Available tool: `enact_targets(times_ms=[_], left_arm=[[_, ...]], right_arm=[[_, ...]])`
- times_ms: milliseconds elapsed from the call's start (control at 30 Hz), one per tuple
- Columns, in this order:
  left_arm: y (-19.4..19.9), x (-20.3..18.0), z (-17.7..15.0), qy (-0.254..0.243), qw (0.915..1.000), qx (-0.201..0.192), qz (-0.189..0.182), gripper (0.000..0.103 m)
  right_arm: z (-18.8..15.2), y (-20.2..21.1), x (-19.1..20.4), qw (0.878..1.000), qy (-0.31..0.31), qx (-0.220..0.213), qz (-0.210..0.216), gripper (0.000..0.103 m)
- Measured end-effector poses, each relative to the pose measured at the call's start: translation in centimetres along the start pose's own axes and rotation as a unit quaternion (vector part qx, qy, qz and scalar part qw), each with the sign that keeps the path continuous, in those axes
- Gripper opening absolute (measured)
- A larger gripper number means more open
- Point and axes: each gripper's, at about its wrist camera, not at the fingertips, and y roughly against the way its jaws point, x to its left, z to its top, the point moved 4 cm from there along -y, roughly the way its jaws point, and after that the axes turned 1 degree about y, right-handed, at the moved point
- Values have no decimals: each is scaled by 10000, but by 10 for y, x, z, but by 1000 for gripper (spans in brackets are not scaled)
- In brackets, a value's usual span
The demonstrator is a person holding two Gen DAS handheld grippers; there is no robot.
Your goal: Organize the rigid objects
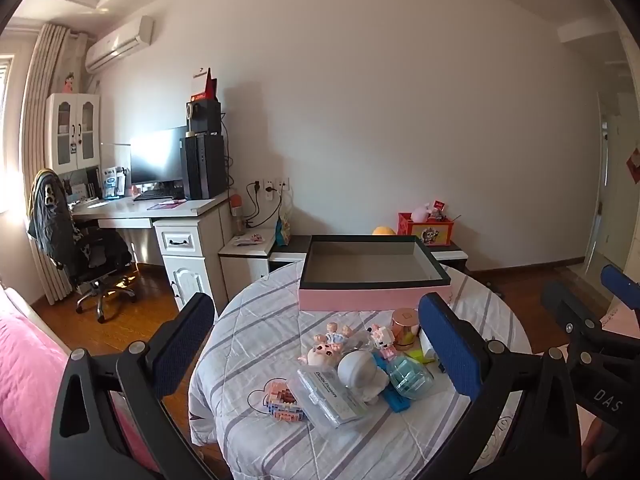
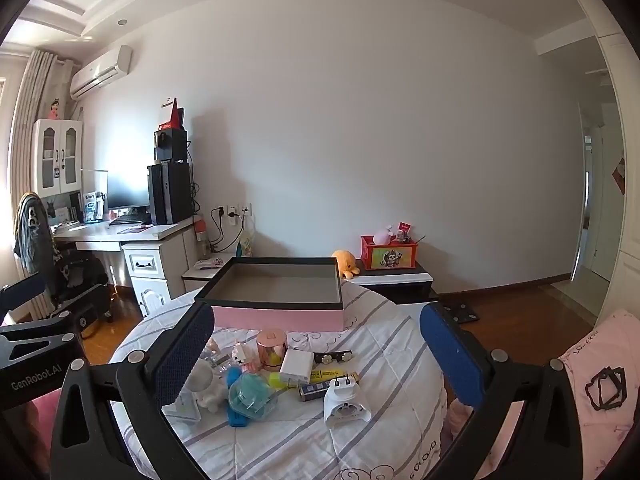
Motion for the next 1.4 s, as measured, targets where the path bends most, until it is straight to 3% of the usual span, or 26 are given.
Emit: enact_targets(times_ms=[700, 1400], left_arm=[[48, 5, 27, 83, 9962, -861, -60, 103], [66, 6, 28, 112, 9954, -948, -9, 103]], right_arm=[[24, 35, 7, 9976, 60, -691, 64, 103], [27, 60, 8, 9945, 114, -1036, -29, 103]])
